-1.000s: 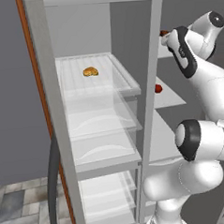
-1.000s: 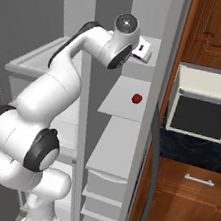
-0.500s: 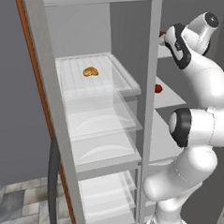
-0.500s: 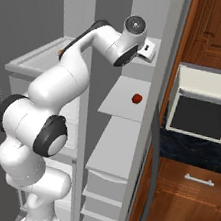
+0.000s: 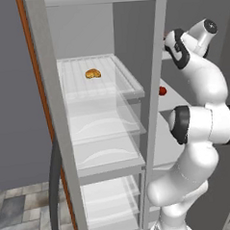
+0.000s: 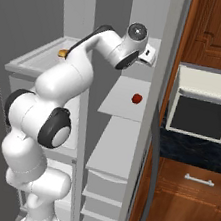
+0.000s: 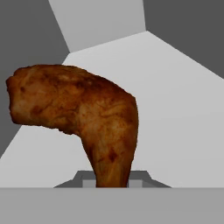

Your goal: There's a chicken drumstick in the fridge that needs to be moved to the freezer for freezing. Pick up the chicken drumstick from the fridge, place it on any shelf in the freezer, and close the fridge and freezer doors when done.

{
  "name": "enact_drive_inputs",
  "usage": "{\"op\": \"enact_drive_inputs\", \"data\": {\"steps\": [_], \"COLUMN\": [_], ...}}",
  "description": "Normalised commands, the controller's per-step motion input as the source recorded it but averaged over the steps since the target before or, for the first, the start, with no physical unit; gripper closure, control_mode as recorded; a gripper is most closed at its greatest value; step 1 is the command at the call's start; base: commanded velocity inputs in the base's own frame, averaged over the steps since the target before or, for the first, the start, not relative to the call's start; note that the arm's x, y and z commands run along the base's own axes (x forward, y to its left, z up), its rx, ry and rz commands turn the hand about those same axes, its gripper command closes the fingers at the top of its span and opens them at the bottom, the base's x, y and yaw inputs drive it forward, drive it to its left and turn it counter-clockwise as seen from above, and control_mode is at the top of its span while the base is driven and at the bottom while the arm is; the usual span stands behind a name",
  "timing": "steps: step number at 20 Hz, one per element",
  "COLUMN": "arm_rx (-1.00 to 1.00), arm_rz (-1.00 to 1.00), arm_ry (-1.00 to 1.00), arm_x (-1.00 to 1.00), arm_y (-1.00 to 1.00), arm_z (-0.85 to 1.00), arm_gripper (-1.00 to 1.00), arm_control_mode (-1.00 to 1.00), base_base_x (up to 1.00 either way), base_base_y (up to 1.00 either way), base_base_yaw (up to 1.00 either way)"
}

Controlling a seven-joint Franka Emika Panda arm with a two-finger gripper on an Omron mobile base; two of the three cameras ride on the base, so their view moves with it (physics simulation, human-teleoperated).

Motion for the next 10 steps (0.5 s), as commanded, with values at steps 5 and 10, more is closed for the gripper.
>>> {"op": "enact_drive_inputs", "data": {"steps": [5, 10], "arm_rx": [0.0, 0.0], "arm_rz": [0.0, 0.0], "arm_ry": [0.0, 0.0], "arm_x": [0.44, 0.43], "arm_y": [-0.02, -0.17], "arm_z": [-0.06, 0.0], "arm_gripper": [1.0, 1.0], "arm_control_mode": [-1.0, -1.0], "base_base_x": [0.0, 0.0], "base_base_y": [0.0, 0.0], "base_base_yaw": [0.0, 0.0]}}
